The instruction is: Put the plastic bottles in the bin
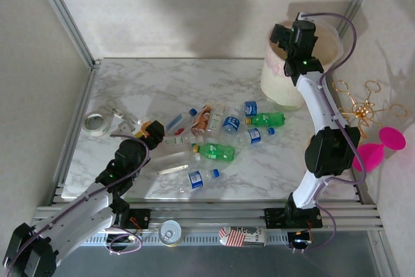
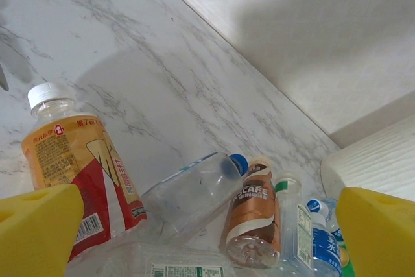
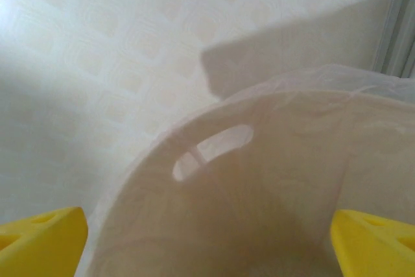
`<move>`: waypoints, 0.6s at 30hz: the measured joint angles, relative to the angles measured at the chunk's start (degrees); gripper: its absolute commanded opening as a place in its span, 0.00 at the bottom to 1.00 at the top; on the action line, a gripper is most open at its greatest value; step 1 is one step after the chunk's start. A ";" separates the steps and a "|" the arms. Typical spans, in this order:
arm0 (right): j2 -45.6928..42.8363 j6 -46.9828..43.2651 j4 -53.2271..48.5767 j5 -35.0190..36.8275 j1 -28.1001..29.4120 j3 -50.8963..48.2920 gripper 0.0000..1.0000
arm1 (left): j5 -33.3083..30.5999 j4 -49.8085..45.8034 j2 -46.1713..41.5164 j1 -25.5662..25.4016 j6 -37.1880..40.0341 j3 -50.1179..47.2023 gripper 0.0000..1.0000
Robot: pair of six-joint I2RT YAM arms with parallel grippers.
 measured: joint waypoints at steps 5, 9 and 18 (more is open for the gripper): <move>-2.67 -1.16 -0.35 -1.64 0.79 0.00 0.99 | -0.13 0.39 1.90 0.04 -0.42 -0.02 1.00; -7.08 -3.32 -0.28 -2.64 4.79 -1.11 0.99 | -0.90 0.39 4.37 0.07 -1.01 -0.02 1.00; -18.64 -5.62 2.38 -6.60 18.93 -12.98 0.99 | -4.87 -1.88 8.13 0.52 -3.65 0.17 1.00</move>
